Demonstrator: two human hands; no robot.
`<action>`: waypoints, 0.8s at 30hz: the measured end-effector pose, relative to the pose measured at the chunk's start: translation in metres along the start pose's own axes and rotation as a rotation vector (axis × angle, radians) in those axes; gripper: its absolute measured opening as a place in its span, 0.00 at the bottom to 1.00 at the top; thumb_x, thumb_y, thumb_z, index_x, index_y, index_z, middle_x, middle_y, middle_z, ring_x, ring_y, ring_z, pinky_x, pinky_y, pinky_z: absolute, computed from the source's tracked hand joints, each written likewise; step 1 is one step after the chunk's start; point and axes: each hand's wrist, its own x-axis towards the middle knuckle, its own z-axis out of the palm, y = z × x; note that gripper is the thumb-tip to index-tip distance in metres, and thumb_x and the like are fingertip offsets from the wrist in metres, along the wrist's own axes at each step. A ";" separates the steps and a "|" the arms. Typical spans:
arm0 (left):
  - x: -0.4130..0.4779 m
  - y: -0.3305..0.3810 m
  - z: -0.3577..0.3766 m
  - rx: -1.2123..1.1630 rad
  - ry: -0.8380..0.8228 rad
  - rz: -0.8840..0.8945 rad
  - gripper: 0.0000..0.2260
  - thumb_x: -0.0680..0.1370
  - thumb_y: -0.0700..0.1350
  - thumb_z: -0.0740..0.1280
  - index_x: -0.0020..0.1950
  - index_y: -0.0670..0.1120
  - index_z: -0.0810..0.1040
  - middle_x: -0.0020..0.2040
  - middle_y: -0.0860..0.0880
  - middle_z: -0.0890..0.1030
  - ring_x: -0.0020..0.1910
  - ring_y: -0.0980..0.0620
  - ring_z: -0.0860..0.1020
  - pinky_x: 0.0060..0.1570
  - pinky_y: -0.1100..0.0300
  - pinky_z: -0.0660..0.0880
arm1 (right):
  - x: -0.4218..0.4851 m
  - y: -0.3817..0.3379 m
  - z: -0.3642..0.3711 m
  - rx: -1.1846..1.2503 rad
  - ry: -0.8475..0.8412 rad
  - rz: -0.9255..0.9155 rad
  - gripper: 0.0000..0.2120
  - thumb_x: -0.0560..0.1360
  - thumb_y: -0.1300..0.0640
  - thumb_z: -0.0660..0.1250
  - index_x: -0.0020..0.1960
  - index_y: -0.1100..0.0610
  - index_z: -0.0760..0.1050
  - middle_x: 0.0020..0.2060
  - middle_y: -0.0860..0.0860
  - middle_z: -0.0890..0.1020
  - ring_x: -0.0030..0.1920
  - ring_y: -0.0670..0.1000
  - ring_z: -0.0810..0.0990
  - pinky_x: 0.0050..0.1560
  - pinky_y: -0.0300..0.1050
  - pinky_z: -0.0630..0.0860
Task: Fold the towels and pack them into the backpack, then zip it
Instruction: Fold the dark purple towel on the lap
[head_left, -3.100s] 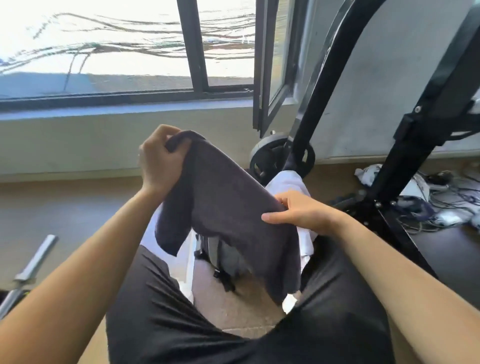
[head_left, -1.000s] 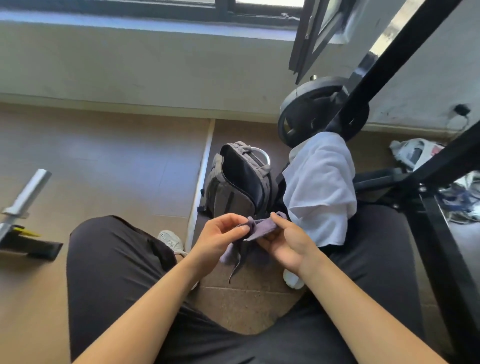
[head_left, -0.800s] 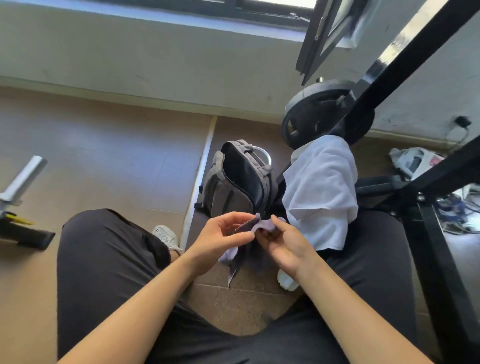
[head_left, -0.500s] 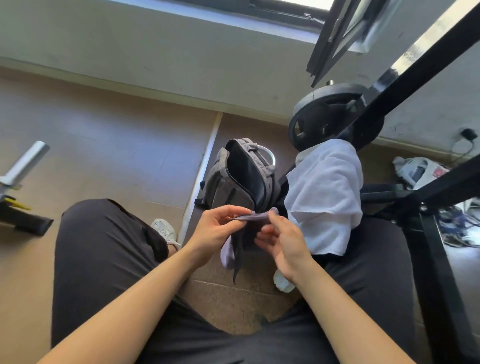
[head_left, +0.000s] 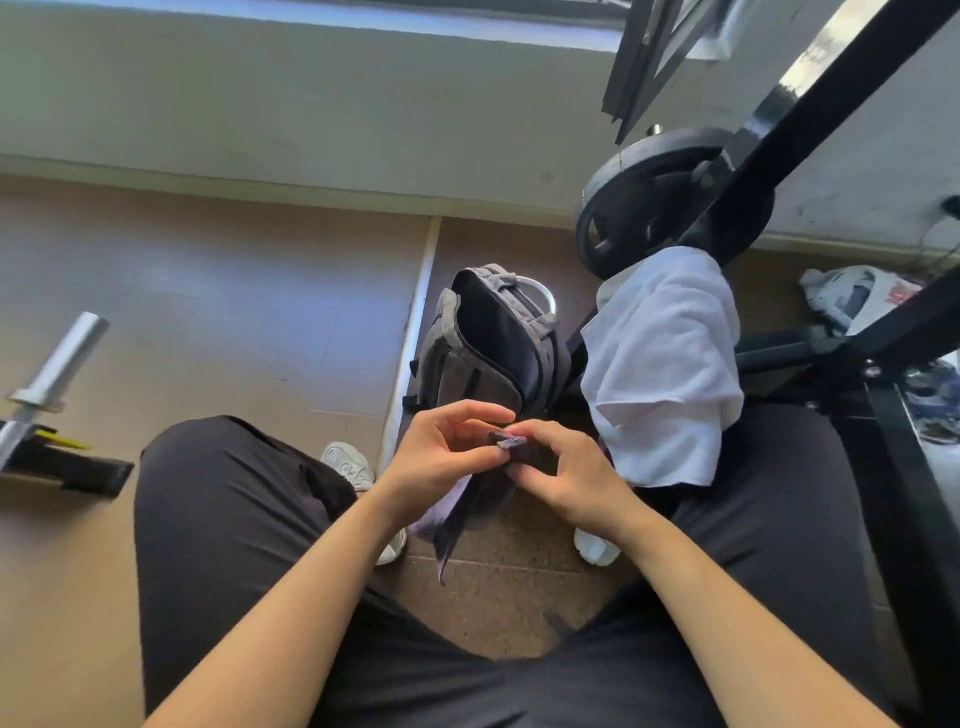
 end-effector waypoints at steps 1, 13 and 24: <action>0.000 0.000 -0.002 -0.001 -0.006 0.001 0.14 0.76 0.33 0.73 0.61 0.43 0.82 0.51 0.42 0.87 0.53 0.43 0.86 0.57 0.50 0.81 | 0.000 0.000 0.000 -0.019 0.011 -0.018 0.11 0.76 0.54 0.72 0.58 0.48 0.80 0.51 0.44 0.83 0.55 0.45 0.79 0.58 0.47 0.77; 0.011 -0.014 -0.001 0.137 -0.028 -0.002 0.10 0.76 0.36 0.73 0.50 0.50 0.78 0.49 0.42 0.84 0.51 0.43 0.84 0.55 0.49 0.82 | -0.001 -0.008 -0.012 0.330 0.154 -0.043 0.03 0.75 0.60 0.75 0.46 0.56 0.81 0.36 0.47 0.83 0.38 0.45 0.79 0.42 0.37 0.75; 0.017 -0.030 0.004 0.414 -0.023 0.074 0.13 0.77 0.38 0.74 0.57 0.47 0.74 0.50 0.57 0.82 0.55 0.56 0.82 0.58 0.64 0.78 | -0.012 -0.009 -0.035 0.426 0.146 -0.118 0.04 0.77 0.65 0.72 0.50 0.61 0.84 0.38 0.47 0.84 0.42 0.43 0.81 0.47 0.37 0.75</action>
